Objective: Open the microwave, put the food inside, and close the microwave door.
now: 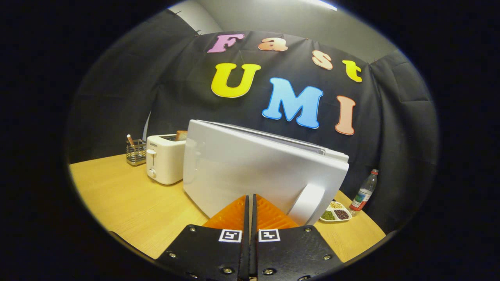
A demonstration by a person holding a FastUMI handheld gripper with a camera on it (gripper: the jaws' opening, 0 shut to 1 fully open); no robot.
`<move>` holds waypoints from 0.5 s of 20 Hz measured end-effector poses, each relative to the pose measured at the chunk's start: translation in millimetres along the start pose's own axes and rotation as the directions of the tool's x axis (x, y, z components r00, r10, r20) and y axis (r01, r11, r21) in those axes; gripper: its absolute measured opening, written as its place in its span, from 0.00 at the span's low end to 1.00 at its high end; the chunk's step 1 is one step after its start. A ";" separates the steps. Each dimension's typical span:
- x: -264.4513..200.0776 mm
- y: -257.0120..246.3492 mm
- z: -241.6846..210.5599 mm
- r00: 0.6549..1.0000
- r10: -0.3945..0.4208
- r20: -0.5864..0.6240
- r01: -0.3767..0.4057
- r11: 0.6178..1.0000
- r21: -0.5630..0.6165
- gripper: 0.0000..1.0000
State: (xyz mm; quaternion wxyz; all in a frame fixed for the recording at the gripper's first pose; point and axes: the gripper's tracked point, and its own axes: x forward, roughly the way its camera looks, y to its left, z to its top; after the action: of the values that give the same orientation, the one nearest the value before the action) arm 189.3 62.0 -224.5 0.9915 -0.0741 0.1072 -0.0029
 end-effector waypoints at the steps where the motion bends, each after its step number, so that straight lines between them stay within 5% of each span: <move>1: 9.0 -7.1 -0.1 1.000 -0.024 -0.002 0.024 1.000 0.003 0.01; 10: 93.6 -49.0 4.1 0.984 -0.179 -0.017 0.179 0.984 0.012 0.02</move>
State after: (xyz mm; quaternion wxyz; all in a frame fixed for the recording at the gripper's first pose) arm 282.1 12.0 -233.1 0.9868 -0.0769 0.1078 -0.0935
